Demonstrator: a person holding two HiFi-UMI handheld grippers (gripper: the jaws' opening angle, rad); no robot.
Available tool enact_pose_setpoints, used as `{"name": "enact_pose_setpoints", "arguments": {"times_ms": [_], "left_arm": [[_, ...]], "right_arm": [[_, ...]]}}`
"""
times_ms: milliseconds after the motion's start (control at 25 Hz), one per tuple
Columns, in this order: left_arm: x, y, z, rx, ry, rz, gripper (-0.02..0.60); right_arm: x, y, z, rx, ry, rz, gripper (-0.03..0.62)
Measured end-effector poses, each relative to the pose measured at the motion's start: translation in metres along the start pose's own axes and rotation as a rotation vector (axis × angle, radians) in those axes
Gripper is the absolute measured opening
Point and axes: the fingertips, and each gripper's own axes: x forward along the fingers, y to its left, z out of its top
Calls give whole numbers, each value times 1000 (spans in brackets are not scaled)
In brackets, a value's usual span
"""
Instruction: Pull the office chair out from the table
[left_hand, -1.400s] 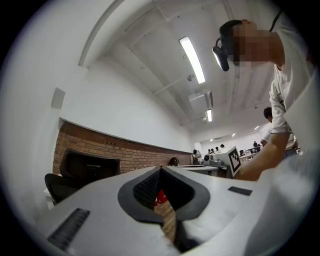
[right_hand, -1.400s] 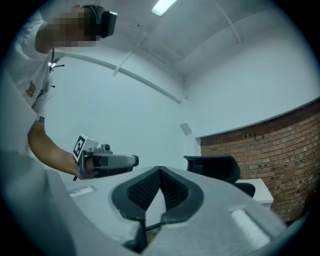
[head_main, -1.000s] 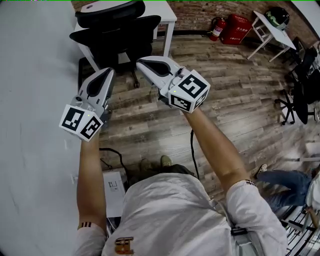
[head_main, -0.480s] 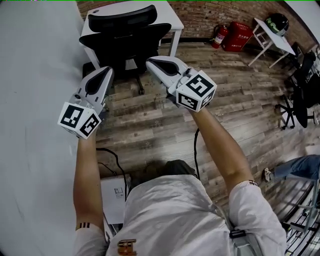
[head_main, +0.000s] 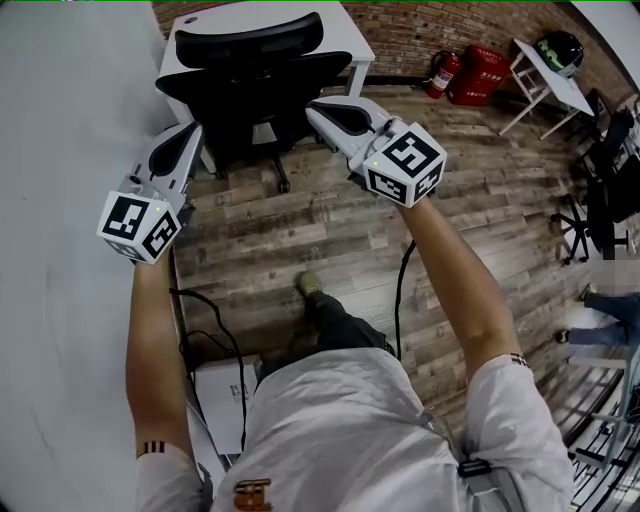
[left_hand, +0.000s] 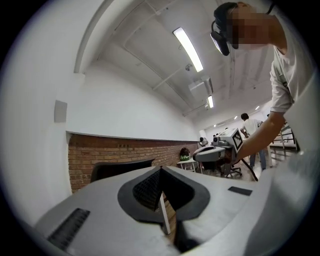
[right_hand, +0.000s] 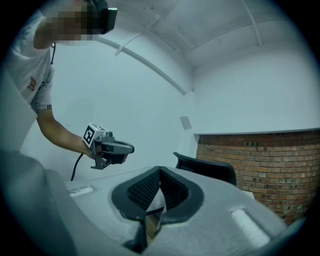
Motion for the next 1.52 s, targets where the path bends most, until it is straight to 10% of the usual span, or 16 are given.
{"name": "enact_pose_setpoints", "arguments": {"times_ms": [720, 1080, 1520], "left_arm": [[93, 165, -106, 433, 498, -10, 105], [104, 238, -179, 535, 803, -94, 279], [123, 289, -239, 600, 1009, -244, 302]], "right_arm": [[80, -160, -94, -294, 344, 72, 137], [103, -219, -158, -370, 542, 138, 229], [134, -253, -226, -443, 809, 309, 288]]}}
